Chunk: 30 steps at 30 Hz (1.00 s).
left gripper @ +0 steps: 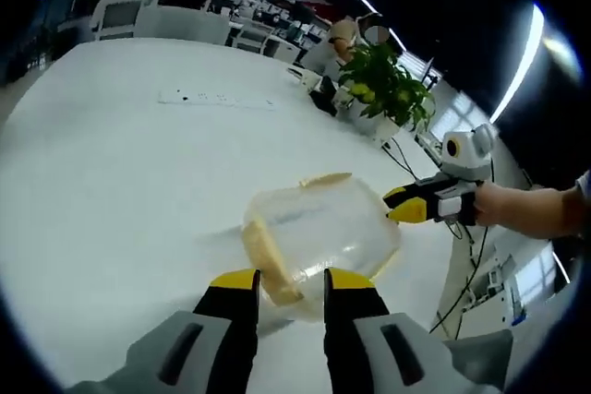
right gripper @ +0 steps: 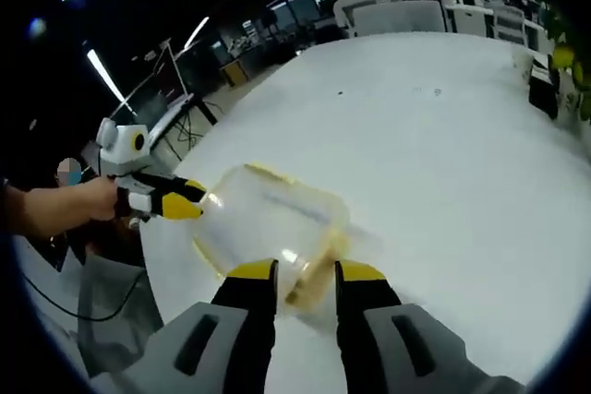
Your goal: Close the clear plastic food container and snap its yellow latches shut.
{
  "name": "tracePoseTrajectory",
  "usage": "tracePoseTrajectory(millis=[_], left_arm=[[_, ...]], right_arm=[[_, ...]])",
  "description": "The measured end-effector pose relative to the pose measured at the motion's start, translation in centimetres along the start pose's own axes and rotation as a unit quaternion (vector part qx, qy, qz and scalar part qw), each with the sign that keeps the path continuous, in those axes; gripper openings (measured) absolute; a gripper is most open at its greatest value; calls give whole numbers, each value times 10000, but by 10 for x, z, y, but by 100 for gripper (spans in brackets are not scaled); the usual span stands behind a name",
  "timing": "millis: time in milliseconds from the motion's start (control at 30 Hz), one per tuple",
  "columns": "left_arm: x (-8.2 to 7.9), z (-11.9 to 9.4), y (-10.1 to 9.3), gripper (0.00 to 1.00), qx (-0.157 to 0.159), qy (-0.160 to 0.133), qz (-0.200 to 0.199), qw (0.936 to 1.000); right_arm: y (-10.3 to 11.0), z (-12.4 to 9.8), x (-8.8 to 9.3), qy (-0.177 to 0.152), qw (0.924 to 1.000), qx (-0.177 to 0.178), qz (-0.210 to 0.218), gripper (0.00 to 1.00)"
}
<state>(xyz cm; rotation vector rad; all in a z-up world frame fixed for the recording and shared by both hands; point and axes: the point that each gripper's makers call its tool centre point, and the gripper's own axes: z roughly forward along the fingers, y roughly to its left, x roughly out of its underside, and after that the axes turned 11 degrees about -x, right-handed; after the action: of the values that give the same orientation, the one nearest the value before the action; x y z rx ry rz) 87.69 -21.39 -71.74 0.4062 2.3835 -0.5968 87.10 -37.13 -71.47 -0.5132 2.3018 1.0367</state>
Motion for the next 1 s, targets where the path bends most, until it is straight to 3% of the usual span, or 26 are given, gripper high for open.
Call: tracePoseTrajectory(millis=[200, 700, 800, 833, 867, 933, 1000], left_arm=[[2, 1, 1, 19, 85, 142, -290, 9994], [4, 1, 1, 15, 252, 319, -697, 9967], [3, 3, -3, 12, 253, 322, -797, 9960], [2, 4, -4, 12, 243, 319, -654, 9971], [1, 4, -6, 12, 229, 329, -648, 9971], [1, 5, -6, 12, 232, 326, -697, 9968], [2, 4, -6, 12, 239, 281, -725, 9967]], right_arm=[[-1, 1, 3, -156, 9985, -112, 520, 21], [0, 1, 5, -388, 9939, -123, 1028, 19], [-2, 2, 5, -527, 9887, -151, 1393, 17], [8, 5, 6, -467, 9877, -501, 1402, 16], [3, 1, 5, -652, 9835, -307, 1662, 16], [1, -1, 4, -826, 9769, -353, 1939, 17], [3, -3, 9, -701, 9828, -396, 1663, 17]])
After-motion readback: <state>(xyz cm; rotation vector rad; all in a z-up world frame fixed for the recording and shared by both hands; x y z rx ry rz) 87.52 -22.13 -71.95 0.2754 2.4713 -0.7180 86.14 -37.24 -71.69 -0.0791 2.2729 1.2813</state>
